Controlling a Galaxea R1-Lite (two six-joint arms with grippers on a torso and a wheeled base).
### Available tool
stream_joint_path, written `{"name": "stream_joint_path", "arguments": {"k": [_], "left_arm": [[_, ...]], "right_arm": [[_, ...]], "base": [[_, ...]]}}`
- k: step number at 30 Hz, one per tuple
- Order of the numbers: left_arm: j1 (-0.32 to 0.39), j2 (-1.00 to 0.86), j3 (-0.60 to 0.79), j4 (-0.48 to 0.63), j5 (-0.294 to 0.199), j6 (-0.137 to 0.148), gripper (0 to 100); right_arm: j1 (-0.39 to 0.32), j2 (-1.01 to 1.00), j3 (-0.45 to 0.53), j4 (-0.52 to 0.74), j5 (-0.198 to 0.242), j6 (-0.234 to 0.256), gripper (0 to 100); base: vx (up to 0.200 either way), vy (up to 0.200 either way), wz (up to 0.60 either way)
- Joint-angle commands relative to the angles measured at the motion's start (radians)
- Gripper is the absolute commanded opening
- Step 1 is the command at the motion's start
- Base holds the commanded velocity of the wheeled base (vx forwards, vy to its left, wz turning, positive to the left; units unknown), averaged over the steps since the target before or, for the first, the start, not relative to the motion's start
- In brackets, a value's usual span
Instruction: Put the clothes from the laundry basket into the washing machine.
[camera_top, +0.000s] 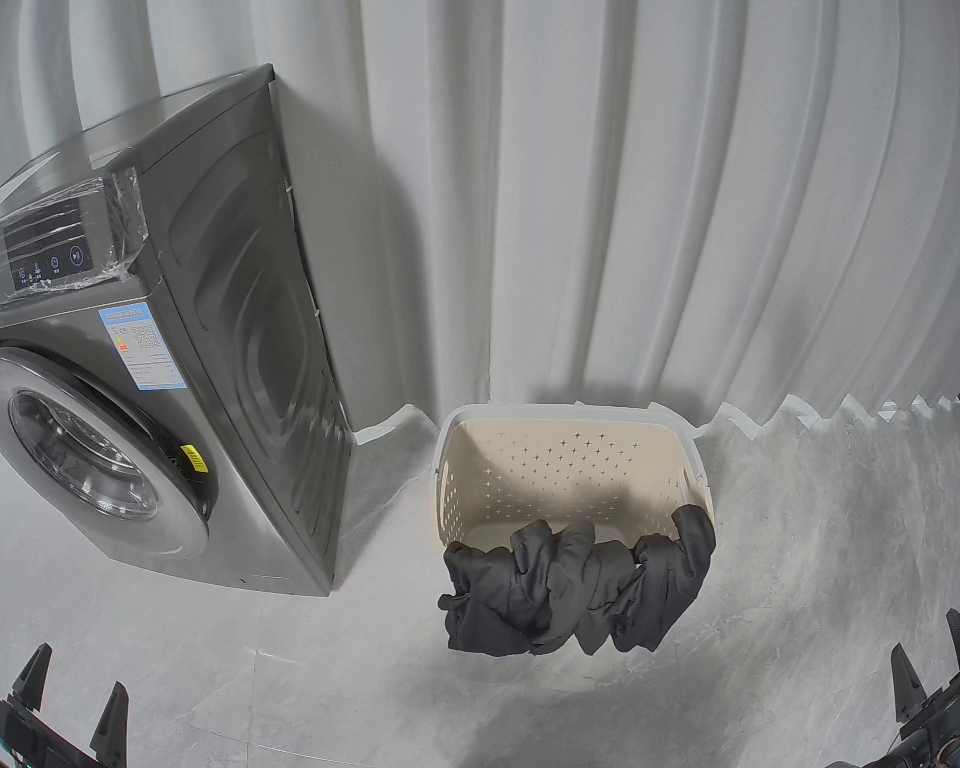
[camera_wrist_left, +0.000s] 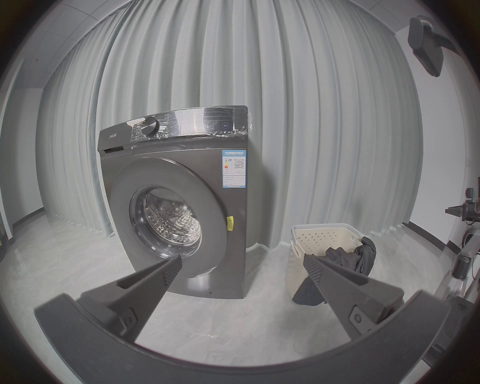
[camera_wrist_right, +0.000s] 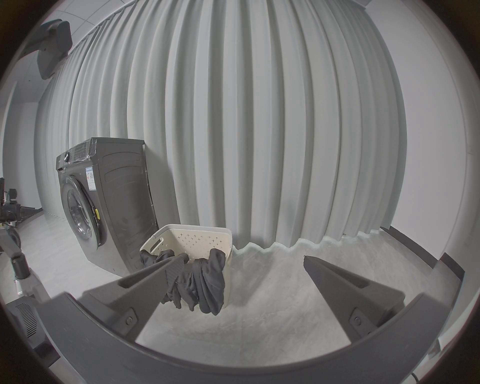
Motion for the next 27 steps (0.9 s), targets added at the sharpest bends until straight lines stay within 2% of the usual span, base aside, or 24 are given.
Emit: {"name": "stream_joint_path", "arguments": {"k": [1, 27], "left_arm": [[0.0, -0.017, 0.016, 0.0, 0.0, 0.0, 100], [0.0, -0.017, 0.016, 0.0, 0.0, 0.0, 100]], "right_arm": [[0.0, -0.017, 0.018, 0.0, 0.0, -0.001, 100], [0.0, -0.017, 0.018, 0.0, 0.0, -0.001, 100]], "base": [[0.0, 0.2, 0.0], [0.0, 0.2, 0.0]]}}
